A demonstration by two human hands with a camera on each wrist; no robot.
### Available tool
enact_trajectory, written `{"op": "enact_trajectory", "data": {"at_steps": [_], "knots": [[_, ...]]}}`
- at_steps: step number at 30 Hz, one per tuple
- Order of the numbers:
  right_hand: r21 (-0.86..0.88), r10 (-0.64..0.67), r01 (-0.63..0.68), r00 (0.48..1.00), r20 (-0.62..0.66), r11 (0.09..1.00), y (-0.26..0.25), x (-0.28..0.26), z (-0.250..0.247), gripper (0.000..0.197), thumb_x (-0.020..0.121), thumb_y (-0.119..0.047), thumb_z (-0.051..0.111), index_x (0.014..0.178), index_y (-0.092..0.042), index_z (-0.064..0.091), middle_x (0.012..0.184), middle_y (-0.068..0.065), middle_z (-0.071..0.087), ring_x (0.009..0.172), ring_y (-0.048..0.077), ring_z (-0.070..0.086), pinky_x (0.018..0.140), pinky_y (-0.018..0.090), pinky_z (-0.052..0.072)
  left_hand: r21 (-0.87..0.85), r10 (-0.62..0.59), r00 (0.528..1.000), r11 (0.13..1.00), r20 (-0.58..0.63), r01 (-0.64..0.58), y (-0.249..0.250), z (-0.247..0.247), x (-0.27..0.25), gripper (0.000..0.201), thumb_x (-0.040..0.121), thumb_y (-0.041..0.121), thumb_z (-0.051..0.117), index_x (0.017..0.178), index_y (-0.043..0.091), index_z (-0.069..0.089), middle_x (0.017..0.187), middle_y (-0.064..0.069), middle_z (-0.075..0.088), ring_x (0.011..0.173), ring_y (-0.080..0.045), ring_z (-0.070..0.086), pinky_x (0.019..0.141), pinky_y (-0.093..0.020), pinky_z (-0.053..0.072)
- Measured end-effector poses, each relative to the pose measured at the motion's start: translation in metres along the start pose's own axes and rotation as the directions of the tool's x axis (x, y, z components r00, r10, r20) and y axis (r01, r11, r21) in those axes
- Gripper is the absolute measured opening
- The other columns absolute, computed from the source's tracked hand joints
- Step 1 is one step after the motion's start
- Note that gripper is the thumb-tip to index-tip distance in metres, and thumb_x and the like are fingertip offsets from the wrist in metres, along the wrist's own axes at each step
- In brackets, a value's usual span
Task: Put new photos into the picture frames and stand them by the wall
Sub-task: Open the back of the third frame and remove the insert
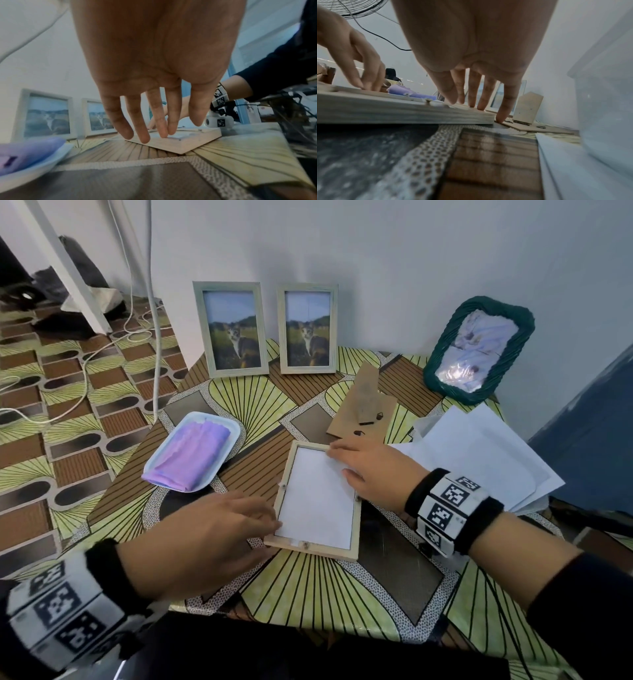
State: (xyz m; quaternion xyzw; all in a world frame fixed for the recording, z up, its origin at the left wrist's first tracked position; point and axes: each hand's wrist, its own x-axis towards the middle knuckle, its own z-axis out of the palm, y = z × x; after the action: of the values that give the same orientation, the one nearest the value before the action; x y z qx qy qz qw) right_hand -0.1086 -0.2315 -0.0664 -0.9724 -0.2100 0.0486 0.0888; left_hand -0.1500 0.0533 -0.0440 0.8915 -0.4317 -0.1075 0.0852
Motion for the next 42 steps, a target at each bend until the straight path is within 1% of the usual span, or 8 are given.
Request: {"op": "enact_trajectory", "data": {"at_steps": [5, 10, 14, 19, 24, 30, 39, 42], "knots": [[-0.086, 0.113, -0.112, 0.994, 0.002, 0.99, -0.002, -0.033, 0.0, 0.028, 0.099, -0.025, 0.041, 0.118, -0.013, 0.057, 0.123, 0.003, 0.046, 0.113, 0.021, 0.045, 0.093, 0.031, 0.044, 0.126, -0.074, 0.997, 0.989, 0.021, 0.071, -0.016, 0.0, 0.005, 0.071, 0.093, 0.068, 0.015, 0.146, 0.031, 0.045, 0.152, 0.021, 0.038, 0.133, -0.006, 0.042, 0.109, -0.031, 0.04], [-0.008, 0.207, -0.207, 0.978, 0.012, 0.978, -0.009, -0.066, 0.005, 0.024, 0.097, -0.031, 0.048, 0.1, -0.016, 0.066, 0.108, -0.001, 0.046, 0.09, 0.02, 0.056, 0.079, 0.031, 0.046, 0.007, -0.08, 0.995, 0.997, 0.065, 0.08, -0.04, 0.003, 0.036, 0.056, 0.101, 0.05, 0.032, 0.153, 0.03, 0.029, 0.158, 0.022, 0.023, 0.142, -0.003, 0.024, 0.118, -0.023, 0.022], [0.04, 0.244, -0.244, 0.97, -0.005, 0.969, -0.012, -0.069, 0.005, 0.025, 0.096, -0.033, 0.052, 0.094, -0.015, 0.069, 0.099, -0.002, 0.05, 0.087, 0.018, 0.054, 0.077, 0.033, 0.045, -0.085, -0.127, 0.991, 0.988, 0.032, 0.129, -0.046, -0.002, 0.057, 0.05, 0.099, 0.037, 0.052, 0.147, 0.028, 0.043, 0.15, 0.014, 0.044, 0.133, -0.007, 0.04, 0.113, -0.029, 0.032], [0.148, 0.312, -0.305, 0.95, -0.019, 0.941, -0.011, -0.06, -0.002, 0.018, 0.089, -0.031, 0.062, 0.081, -0.017, 0.054, 0.084, -0.002, 0.056, 0.081, 0.019, 0.053, 0.072, 0.031, 0.043, -0.266, -0.289, 0.955, 0.928, -0.067, 0.262, -0.037, -0.001, 0.063, 0.042, 0.089, 0.03, 0.069, 0.13, 0.036, 0.061, 0.108, 0.015, 0.069, 0.088, 0.0, 0.06, 0.087, -0.025, 0.048], [0.129, 0.361, -0.359, 0.933, 0.013, 0.924, -0.01, -0.052, -0.004, 0.04, 0.09, -0.032, 0.059, 0.059, -0.017, 0.039, 0.067, 0.002, 0.051, 0.069, 0.02, 0.048, 0.061, 0.031, 0.035, -0.399, -0.376, 0.927, 0.848, 0.012, 0.349, -0.038, -0.004, 0.066, 0.043, 0.085, 0.025, 0.074, 0.126, 0.034, 0.065, 0.117, 0.005, 0.07, 0.108, -0.013, 0.064, 0.102, -0.035, 0.048], [0.216, 0.442, -0.428, 0.897, -0.021, 0.878, -0.01, -0.043, -0.008, 0.04, 0.081, -0.017, 0.06, 0.049, -0.016, 0.035, 0.053, 0.002, 0.041, 0.053, 0.016, 0.039, 0.049, 0.026, 0.026, -0.365, -0.384, 0.923, 0.861, -0.009, 0.355, -0.037, -0.004, 0.065, 0.044, 0.085, 0.029, 0.074, 0.127, 0.039, 0.064, 0.123, 0.014, 0.066, 0.112, -0.006, 0.06, 0.104, -0.031, 0.046], [0.259, 0.552, -0.524, 0.832, -0.048, 0.812, -0.003, -0.03, -0.006, 0.019, 0.075, -0.014, 0.06, 0.074, -0.004, 0.075, 0.077, 0.011, 0.072, 0.073, 0.024, 0.063, 0.07, 0.036, 0.057, -0.363, -0.399, 0.917, 0.855, -0.006, 0.37, -0.038, -0.003, 0.067, 0.043, 0.084, 0.029, 0.074, 0.125, 0.04, 0.065, 0.119, 0.013, 0.068, 0.108, -0.006, 0.061, 0.101, -0.032, 0.048], [0.273, 0.55, -0.516, 0.833, -0.062, 0.812, -0.002, -0.031, -0.004, 0.017, 0.078, -0.013, 0.062, 0.072, -0.007, 0.076, 0.074, 0.01, 0.072, 0.073, 0.022, 0.063, 0.071, 0.033, 0.057, -0.353, -0.424, 0.905, 0.852, -0.033, 0.387, -0.039, 0.0, 0.071, 0.043, 0.083, 0.021, 0.071, 0.121, 0.041, 0.067, 0.096, 0.022, 0.069, 0.084, 0.005, 0.06, 0.078, -0.011, 0.048]]}}
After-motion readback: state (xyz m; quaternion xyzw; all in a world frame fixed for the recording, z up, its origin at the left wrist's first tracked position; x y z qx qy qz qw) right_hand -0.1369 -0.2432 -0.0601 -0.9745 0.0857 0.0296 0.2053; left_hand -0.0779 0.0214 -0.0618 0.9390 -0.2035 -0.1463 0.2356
